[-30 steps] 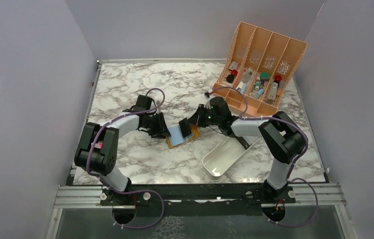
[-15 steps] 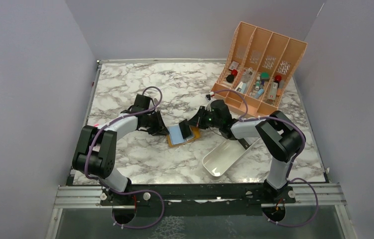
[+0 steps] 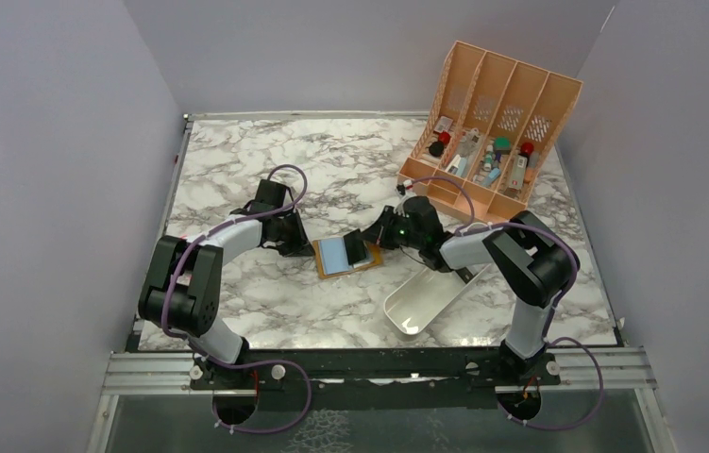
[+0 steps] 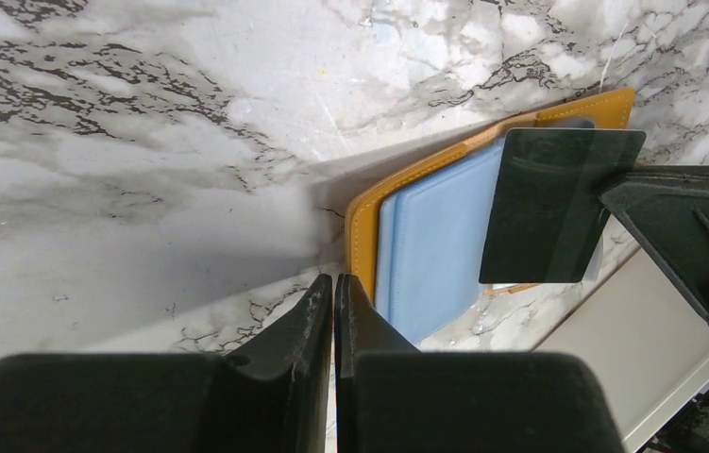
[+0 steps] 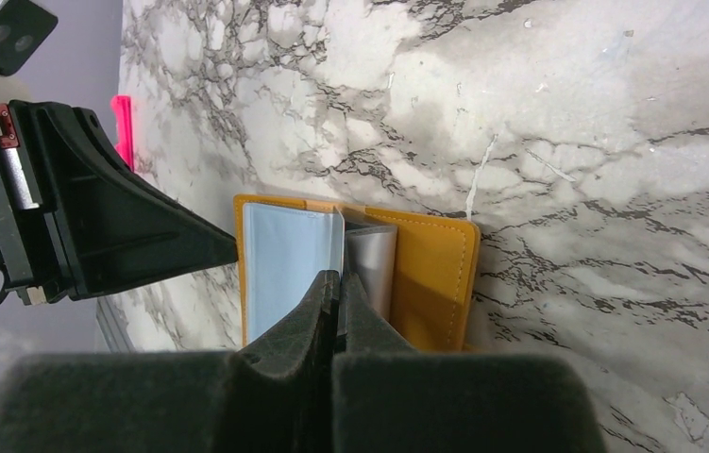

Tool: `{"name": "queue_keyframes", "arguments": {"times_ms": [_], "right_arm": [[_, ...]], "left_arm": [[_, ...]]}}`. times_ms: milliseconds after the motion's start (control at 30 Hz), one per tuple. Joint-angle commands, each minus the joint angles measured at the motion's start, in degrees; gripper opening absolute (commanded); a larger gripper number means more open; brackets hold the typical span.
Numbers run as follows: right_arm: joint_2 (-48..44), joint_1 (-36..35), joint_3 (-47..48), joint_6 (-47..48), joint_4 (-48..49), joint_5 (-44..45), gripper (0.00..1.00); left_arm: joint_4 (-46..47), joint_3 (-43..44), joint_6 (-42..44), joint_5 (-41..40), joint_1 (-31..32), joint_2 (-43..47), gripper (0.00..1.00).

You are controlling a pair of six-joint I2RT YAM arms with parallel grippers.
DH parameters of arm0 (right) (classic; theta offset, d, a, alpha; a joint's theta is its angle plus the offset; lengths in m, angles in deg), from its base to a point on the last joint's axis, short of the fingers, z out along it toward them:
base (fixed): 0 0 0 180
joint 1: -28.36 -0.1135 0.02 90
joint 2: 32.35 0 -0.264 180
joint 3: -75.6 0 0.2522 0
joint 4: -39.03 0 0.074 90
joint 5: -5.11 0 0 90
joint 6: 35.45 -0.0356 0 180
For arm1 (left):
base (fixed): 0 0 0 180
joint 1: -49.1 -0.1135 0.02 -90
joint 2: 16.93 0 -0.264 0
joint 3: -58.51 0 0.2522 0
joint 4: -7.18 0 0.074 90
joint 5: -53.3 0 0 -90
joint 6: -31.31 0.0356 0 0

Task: Put the credit cards into the card holder
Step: Insert the credit card into the card holder.

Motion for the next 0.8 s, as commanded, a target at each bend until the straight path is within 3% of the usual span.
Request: {"name": "queue_keyframes", "arguments": {"times_ms": [0, 400, 767], "right_arm": [[-0.6, 0.3, -2.1, -1.1, 3.6, 2.5, 0.01], [3.3, 0.3, -4.1, -3.0, 10.9, -2.3, 0.01], [4.6, 0.3, -3.3, -4.7, 11.1, -4.2, 0.01]], "left_arm": [[-0.1, -0.2, -0.7, -2.0, -0.2, -0.3, 0.10], [0.2, -0.7, -1.0, -1.5, -0.1, -0.5, 0.10], [1.1, -1.2, -1.7, -0.9, 0.0, -1.1, 0.10]]}}
